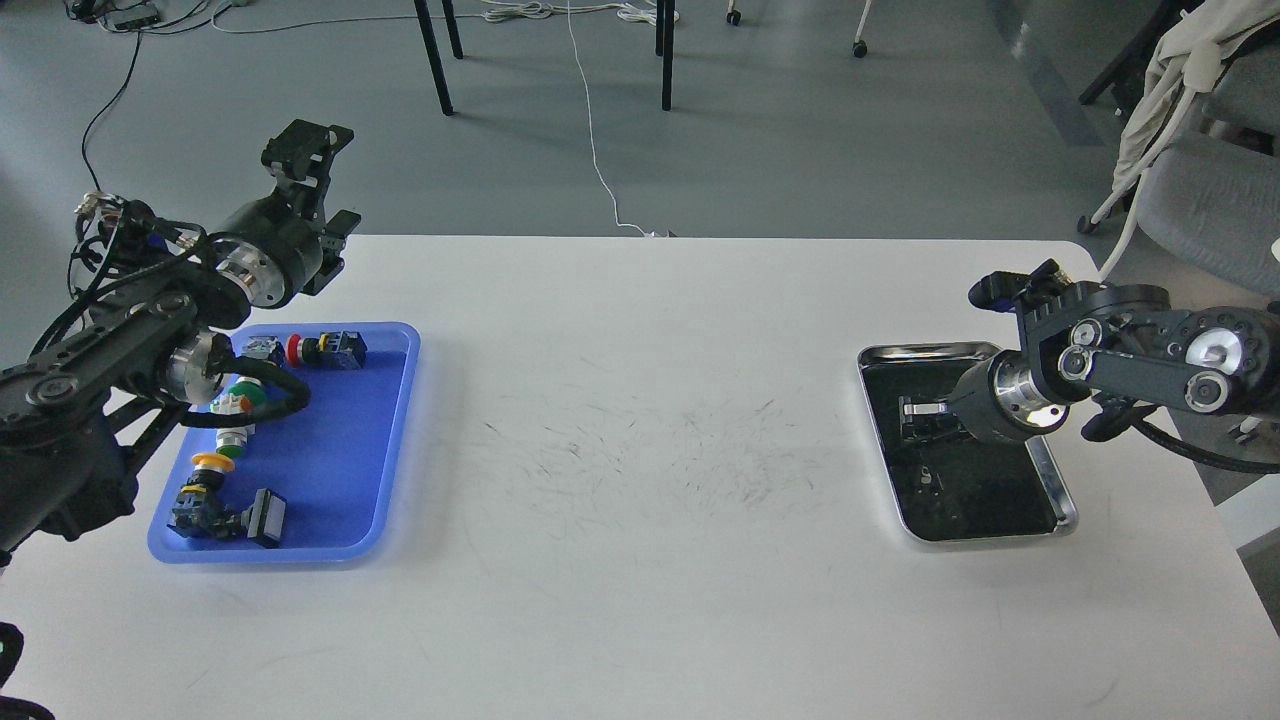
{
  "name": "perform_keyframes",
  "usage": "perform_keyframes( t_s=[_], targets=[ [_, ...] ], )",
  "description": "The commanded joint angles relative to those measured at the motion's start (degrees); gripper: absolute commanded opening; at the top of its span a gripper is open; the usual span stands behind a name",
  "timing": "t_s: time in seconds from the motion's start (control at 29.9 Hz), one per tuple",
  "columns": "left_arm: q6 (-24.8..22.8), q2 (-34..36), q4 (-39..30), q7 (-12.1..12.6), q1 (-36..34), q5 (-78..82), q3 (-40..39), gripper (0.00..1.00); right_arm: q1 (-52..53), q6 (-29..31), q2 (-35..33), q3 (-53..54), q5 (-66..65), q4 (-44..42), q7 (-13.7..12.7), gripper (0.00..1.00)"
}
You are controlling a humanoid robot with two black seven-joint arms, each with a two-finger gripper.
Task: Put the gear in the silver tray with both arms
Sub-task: 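Lift the gear and move the right gripper over the silver tray, then lower the gear into the silver tray and open the right gripper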
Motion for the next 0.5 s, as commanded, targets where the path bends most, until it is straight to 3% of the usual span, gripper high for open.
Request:
perform_keyframes(
  t_s=[0.0, 0.47],
  targets=[
    [0.00, -0.11, 0.01, 0.01, 0.00, 0.01, 0.01, 0.98, -1.17, 0.00, 0.94, -0.11, -1.02, -0.59, -0.02, 0.04],
    [0.52, -0.11, 0.01, 0.09, -0.18, 0.09, 0.18, 0.98, -2.05, 0.00, 0.42, 0.16, -2.61, -0.33, -0.02, 0.05]
  ],
)
